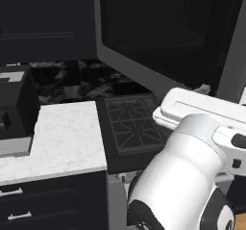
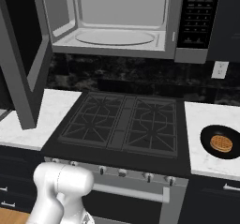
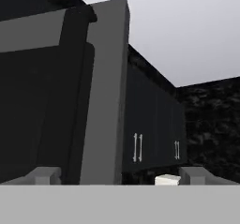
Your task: Open the microwave, place the bowl with waffle inside the microwave, then close the microwave door and turn it on.
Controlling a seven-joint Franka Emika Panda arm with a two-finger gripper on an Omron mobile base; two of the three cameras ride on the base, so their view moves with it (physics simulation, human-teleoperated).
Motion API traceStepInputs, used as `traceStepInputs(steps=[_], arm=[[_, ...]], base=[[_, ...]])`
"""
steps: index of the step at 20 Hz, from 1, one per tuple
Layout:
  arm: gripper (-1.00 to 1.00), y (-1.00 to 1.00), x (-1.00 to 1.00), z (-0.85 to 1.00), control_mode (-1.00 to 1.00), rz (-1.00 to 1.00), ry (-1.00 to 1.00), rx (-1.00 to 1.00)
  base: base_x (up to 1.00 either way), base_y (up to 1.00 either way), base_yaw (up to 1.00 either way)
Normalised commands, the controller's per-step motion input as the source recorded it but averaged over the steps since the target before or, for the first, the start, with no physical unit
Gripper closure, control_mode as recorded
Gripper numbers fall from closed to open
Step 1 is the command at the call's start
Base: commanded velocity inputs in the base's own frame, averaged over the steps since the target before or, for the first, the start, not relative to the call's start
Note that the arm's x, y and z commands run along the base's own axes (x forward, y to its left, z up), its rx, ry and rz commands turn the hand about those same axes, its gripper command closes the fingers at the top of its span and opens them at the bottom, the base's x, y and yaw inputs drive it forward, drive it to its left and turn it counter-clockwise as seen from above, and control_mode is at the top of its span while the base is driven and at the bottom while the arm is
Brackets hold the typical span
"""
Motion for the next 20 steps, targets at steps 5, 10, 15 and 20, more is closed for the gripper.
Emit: traceStepInputs(steps=[5,10,15,20], arm=[[-1.00,-0.74,-0.26,0.06,-1.00,0.18,0.07,0.40],[-1.00,-0.76,-0.08,0.02,-1.00,0.30,0.02,0.49],[-1.00,-0.42,0.00,-0.07,-1.00,0.63,0.14,0.31],[-1.00,-0.25,0.00,-0.11,-1.00,0.69,0.24,0.20]], base=[[0.00,0.00,0.00],[0.00,0.00,0.00],[0.00,0.00,0.00],[0.00,0.00,0.00]])
